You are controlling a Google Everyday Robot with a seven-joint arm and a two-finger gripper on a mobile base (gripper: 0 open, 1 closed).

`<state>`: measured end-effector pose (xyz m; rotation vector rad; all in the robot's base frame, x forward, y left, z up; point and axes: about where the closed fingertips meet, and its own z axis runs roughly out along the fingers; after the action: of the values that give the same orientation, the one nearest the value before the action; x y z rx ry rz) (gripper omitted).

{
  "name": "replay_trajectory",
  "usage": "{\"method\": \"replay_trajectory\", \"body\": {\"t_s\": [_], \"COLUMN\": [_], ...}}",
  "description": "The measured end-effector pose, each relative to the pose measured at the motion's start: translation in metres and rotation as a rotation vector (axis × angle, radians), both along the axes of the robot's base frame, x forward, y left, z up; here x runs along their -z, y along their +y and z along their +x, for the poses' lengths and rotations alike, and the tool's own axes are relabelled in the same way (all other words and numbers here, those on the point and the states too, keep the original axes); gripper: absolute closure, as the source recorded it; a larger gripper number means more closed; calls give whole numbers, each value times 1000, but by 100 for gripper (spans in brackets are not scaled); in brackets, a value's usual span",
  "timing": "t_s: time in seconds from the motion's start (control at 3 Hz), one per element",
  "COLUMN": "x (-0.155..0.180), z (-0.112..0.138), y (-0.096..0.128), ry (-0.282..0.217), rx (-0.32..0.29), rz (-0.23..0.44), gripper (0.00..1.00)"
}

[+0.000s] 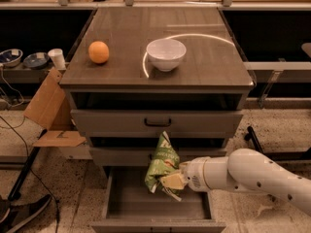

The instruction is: Place green jalapeno chip bag into bottom drawer

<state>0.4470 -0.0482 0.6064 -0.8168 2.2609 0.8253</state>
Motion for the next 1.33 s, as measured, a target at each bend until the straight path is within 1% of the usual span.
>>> {"method": "replay_trajectory", "body": {"t_s": [0.33, 0.67, 1.0, 1.33], "x": [20, 92, 143, 188], "z": [3, 6, 2, 1], "y": [21, 72, 100, 124], "ry": [39, 164, 256, 337], "rx": [-44, -135, -168, -138], "rz": [-9, -31, -43, -60], "gripper": [100, 100, 100, 100]}}
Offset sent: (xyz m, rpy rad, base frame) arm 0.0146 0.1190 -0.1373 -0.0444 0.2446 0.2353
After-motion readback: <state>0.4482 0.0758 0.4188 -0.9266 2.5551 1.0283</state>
